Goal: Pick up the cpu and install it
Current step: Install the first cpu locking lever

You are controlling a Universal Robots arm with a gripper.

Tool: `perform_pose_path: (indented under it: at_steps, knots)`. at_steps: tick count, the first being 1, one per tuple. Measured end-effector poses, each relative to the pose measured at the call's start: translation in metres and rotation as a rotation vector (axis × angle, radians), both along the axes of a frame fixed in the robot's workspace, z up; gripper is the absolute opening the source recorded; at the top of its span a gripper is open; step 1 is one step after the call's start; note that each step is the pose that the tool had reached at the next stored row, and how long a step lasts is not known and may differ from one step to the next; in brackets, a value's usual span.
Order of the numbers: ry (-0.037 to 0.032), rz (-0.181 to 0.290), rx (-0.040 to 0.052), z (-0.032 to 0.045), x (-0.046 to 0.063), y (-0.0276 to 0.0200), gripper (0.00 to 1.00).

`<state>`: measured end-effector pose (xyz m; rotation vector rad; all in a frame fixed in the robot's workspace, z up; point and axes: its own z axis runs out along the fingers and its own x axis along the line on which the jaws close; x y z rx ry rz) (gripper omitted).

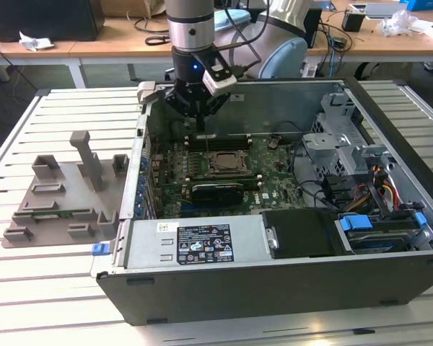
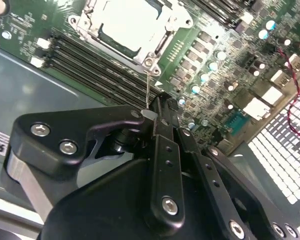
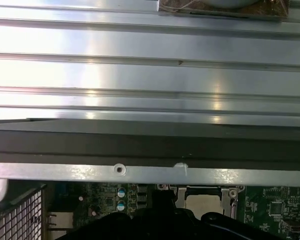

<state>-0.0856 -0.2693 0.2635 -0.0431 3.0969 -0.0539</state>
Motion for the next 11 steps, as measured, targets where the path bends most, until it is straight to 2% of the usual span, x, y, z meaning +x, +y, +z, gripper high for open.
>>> perform_pose_path:
  at_steps: [11]
  knots:
    - [0.002, 0.0, 0.0, -0.0008, 0.016, 0.0003, 0.11]
